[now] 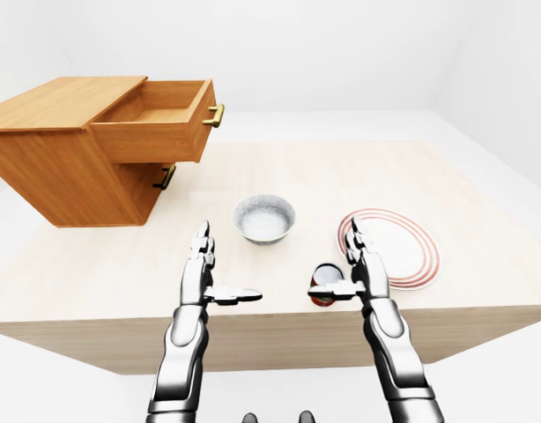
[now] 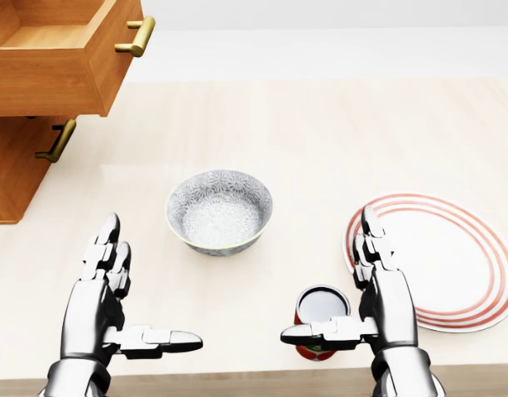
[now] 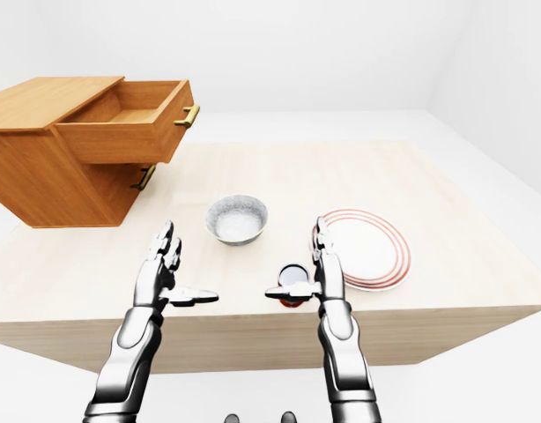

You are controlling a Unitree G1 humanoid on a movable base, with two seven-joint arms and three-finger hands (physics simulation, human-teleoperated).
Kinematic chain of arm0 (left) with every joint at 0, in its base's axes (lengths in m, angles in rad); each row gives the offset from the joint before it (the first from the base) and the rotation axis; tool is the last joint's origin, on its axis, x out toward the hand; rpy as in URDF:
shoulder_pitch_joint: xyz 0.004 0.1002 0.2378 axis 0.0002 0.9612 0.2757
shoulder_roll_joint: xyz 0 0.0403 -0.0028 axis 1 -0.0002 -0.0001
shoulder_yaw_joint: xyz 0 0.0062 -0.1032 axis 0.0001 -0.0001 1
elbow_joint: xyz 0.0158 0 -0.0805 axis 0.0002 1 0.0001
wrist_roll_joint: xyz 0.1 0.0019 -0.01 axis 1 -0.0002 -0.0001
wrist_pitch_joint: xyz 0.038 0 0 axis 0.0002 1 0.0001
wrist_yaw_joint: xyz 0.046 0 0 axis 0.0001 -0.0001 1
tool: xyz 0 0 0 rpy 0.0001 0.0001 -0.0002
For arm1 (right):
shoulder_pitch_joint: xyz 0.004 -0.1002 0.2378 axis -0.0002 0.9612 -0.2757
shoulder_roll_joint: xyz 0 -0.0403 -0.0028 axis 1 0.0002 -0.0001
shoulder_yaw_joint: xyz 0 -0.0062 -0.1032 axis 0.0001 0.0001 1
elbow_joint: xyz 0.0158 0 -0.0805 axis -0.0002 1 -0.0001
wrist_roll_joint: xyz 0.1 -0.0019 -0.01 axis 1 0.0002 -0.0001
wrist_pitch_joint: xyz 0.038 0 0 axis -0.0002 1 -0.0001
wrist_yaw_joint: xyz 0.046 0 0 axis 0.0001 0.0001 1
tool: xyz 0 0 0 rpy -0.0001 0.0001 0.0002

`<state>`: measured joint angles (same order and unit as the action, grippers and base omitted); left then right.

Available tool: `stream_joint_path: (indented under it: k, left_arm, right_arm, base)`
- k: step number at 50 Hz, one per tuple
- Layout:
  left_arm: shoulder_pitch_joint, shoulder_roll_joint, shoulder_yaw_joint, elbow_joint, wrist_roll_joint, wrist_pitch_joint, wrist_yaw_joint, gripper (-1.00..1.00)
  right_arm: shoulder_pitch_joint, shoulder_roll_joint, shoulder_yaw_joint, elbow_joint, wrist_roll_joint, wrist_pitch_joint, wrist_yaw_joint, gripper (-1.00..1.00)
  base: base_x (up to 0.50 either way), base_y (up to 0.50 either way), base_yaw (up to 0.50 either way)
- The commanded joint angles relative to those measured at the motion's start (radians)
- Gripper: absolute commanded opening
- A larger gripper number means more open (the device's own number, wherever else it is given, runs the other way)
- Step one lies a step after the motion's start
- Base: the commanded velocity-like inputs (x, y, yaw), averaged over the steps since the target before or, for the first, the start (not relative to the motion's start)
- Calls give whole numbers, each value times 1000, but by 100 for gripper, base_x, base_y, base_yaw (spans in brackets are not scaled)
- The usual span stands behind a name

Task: Put the bowl on top of the cabinet.

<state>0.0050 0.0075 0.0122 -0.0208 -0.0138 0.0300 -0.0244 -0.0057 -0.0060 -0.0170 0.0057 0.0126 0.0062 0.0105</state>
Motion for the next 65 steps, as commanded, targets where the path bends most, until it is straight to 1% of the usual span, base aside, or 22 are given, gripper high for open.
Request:
stream_joint_path:
  k: [1, 9, 25, 29, 39, 41, 48, 55, 65]
  left_arm:
    - [3, 10, 25, -45, -39, 57, -47, 100]
    - [21, 8, 13, -74, -32, 57, -51, 100]
    - [22, 9, 20, -93, -35, 57, -49, 100]
    - [24, 9, 20, -97, -28, 57, -45, 100]
    - [30, 11, 21, -105, -33, 57, -60, 100]
    - [32, 11, 21, -108, -33, 57, -62, 100]
    - [70, 8, 15, -167, -48, 57, -88, 100]
    - [73, 8, 22, -173, -56, 57, -94, 100]
    - [71, 8, 25, -176, -64, 57, -95, 100]
  right_arm:
    - [-12, -9, -23, 12, 23, 14, 11, 100]
    - [-13, -10, -19, 13, 17, 17, 8, 100]
    - [-22, -9, -15, 32, 10, 15, 3, 100]
    - [-22, -8, -13, 29, 9, 21, 2, 100]
    - [-19, -8, -12, 20, 10, 26, 5, 100]
    - [-19, -8, -12, 23, 11, 23, 6, 100]
    - [-8, -7, -11, 4, 14, 20, 10, 100]
    - [-4, -7, -11, -1, 18, 11, 17, 100]
    - [-7, -7, -12, -1, 20, 17, 19, 100]
  base:
    - [0, 0, 0]
    - [0, 0, 0]
    - [0, 0, 0]
    - [0, 0, 0]
    - [0, 0, 0]
    - [0, 0, 0]
    - [0, 0, 0]
    - [38, 0, 0]
    - [50, 0, 0]
